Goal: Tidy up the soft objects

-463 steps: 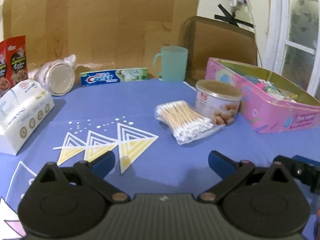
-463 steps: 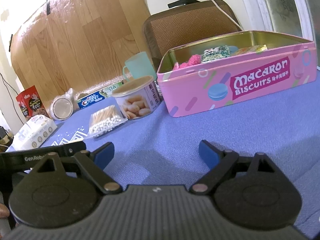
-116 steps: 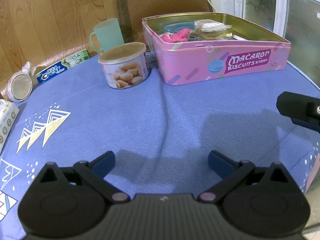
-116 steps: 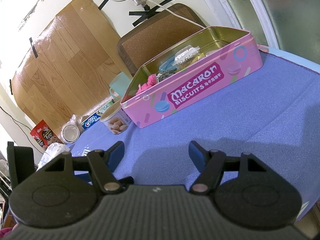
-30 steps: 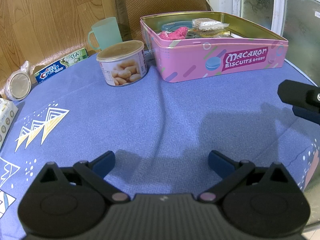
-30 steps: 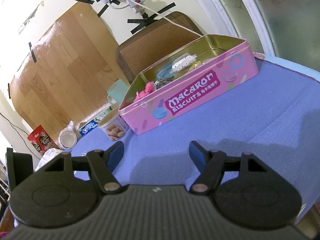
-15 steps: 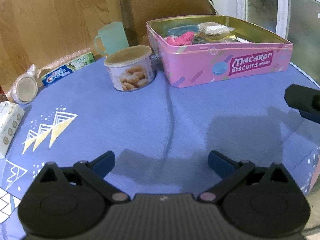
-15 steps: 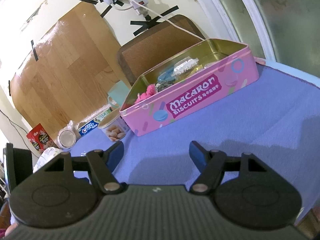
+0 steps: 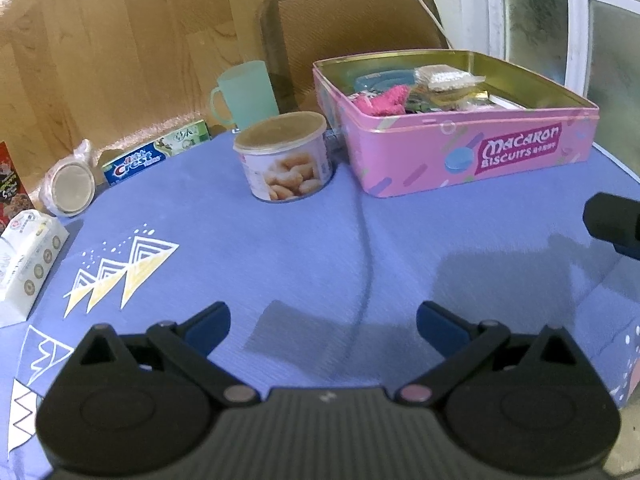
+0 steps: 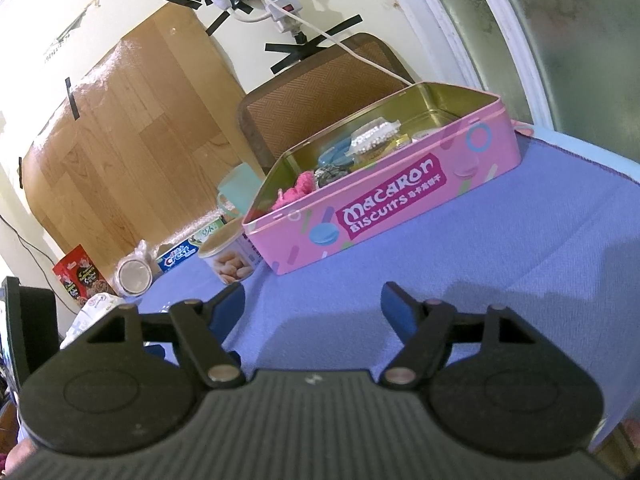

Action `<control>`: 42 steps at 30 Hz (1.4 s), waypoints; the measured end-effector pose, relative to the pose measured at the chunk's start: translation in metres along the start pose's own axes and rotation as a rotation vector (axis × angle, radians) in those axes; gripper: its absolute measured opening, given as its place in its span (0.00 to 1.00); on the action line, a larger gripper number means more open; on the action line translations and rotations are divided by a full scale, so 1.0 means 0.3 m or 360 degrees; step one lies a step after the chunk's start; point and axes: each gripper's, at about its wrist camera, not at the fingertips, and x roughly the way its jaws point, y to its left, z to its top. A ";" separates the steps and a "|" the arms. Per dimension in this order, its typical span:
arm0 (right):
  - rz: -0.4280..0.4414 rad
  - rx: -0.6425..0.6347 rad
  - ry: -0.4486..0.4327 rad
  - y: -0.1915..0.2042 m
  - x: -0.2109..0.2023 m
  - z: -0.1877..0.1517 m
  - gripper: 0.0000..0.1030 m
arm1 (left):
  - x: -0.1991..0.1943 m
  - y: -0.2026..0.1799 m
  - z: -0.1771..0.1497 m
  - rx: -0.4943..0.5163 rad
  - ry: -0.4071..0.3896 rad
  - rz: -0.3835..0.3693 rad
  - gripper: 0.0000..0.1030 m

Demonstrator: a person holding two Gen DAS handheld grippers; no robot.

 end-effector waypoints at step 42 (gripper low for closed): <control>0.0001 -0.0011 0.0002 0.005 0.005 -0.001 0.75 | -0.018 0.032 0.012 -0.0071 -0.0038 0.0148 1.00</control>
